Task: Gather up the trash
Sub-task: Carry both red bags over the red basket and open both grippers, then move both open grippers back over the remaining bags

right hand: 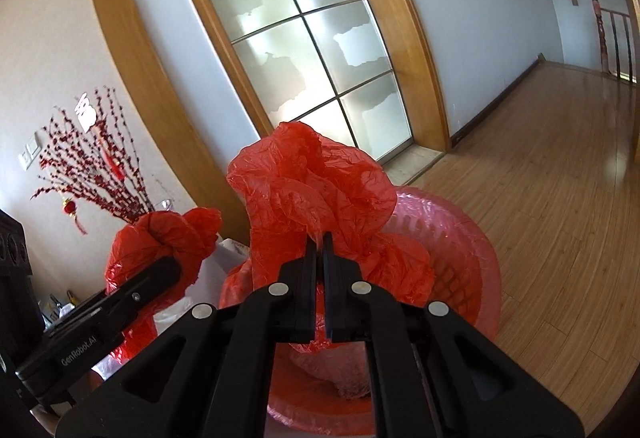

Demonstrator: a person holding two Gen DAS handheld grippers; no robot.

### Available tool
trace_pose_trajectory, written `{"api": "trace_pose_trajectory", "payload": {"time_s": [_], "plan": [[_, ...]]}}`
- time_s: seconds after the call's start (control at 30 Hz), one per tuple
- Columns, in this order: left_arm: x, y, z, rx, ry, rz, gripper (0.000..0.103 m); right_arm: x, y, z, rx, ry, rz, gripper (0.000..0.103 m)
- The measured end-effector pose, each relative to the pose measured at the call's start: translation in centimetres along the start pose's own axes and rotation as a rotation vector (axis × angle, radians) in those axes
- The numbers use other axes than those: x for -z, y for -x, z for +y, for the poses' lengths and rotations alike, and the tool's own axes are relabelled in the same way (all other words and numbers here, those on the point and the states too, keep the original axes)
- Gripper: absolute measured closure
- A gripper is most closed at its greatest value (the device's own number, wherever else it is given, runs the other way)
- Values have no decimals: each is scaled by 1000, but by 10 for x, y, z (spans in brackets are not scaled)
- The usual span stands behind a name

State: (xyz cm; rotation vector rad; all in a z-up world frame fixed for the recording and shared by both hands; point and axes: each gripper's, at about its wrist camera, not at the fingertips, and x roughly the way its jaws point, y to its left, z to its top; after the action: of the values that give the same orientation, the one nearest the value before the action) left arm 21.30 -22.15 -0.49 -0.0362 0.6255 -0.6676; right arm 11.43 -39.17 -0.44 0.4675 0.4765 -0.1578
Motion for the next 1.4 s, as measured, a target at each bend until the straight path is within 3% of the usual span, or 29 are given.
{"api": "trace_pose_trajectory", "payload": {"time_s": [0.23, 0.43, 0.73, 1.07, 1.27, 1.4], "plan": [[8, -28, 0, -1, 1, 53, 42, 2, -10, -26, 27, -63, 22, 79], [19, -17, 18, -49, 35, 63, 35, 13, -8, -30, 91, -52, 26, 60], [42, 57, 55, -241, 56, 1, 28, 31, 0, 13, 82, 90, 53, 59], [85, 187, 127, -522, 145, -64, 27, 67, 12, 115, -117, 227, 145, 59], [110, 249, 156, -606, 187, -104, 27, 92, 11, 171, -161, 295, 189, 65], [115, 264, 174, -629, 216, -107, 27, 99, 5, 185, -142, 317, 209, 68]]}}
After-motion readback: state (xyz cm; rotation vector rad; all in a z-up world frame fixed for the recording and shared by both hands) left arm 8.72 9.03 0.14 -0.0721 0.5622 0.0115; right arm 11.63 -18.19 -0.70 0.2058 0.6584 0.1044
